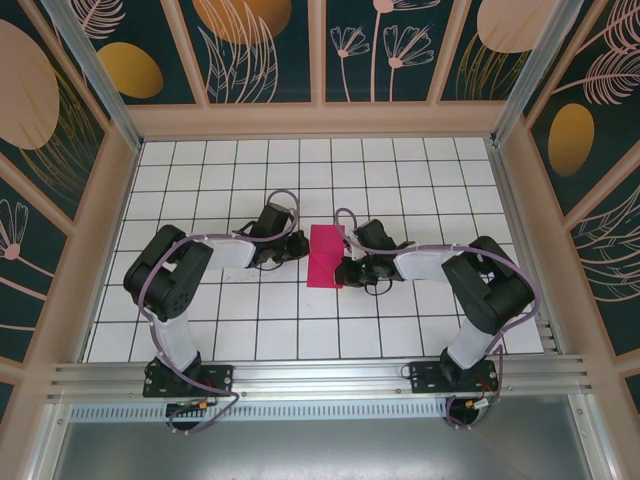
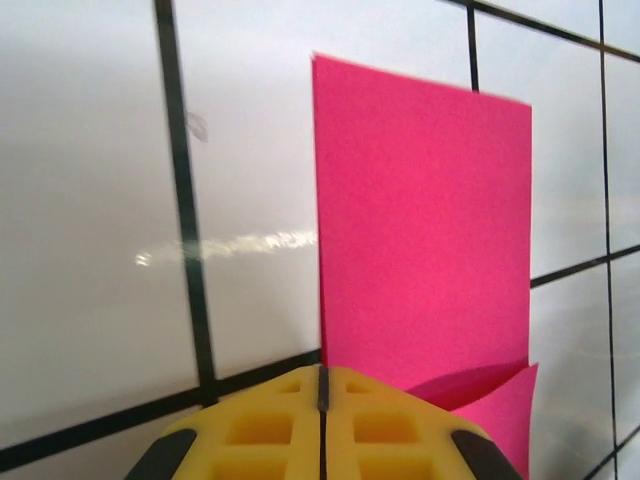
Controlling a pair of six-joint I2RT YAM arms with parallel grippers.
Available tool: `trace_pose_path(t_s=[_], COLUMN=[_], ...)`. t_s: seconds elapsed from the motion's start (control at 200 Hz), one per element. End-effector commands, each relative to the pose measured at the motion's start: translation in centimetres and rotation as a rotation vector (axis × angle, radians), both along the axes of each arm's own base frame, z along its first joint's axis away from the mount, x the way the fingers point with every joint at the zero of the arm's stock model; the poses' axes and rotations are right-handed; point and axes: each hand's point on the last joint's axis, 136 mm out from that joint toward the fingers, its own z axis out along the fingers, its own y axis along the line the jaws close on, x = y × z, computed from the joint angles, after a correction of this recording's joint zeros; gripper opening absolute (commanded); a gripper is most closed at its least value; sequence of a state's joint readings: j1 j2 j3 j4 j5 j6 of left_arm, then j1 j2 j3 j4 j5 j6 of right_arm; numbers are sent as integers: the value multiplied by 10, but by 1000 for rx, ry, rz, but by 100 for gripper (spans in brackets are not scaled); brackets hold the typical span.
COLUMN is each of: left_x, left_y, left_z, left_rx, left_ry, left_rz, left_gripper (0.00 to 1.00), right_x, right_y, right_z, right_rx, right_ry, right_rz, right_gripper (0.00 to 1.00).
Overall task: Fold a paper plane with a square sheet of paper (pick it up from the middle)
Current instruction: Fold the triangle a second time at the center of the table.
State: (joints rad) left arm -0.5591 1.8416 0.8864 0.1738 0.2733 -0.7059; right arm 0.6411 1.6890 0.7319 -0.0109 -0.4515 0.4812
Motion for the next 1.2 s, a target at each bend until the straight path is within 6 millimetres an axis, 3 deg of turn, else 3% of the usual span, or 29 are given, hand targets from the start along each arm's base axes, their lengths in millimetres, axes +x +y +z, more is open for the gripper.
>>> trace_pose_path(t_s=[0.0, 0.19, 0.215, 0.295, 0.435, 0.465, 0.605, 0.941, 1.196], left_x=[2, -4, -5, -13, -26, -28, -28, -21, -31], left_y=[9, -11, -14, -23, -40, -41, -49, -26, -23], left_z=[6, 47, 65, 73, 61, 44, 29, -5, -22], left_rx=[49, -141, -183, -245, -246, -223, -196, -24, -13], left_ry=[-47, -91, -120, -112, -68, -34, 2, 26, 83], left_rz=[-4, -29, -34, -57, -98, -96, -104, -30, -31], left_gripper=[9, 10, 10, 10, 9, 8, 5, 2, 1], right_x=[-56, -56, -56, -56, -55, -54, -47, -29, 3], right_y=[-58, -58, -57, -57, -55, -53, -39, -22, 14], right_z=[-63, -63, -63, -63, -61, -59, -47, -20, 30], right_rx=[-272, -268, -266, -264, -254, -243, -166, -93, 42], right_ry=[217, 220, 220, 221, 217, 216, 187, 102, -18], right_rz=[-26, -27, -27, -27, -27, -25, -18, 8, 43], right_gripper=[5, 5, 5, 5, 5, 5, 6, 6, 7])
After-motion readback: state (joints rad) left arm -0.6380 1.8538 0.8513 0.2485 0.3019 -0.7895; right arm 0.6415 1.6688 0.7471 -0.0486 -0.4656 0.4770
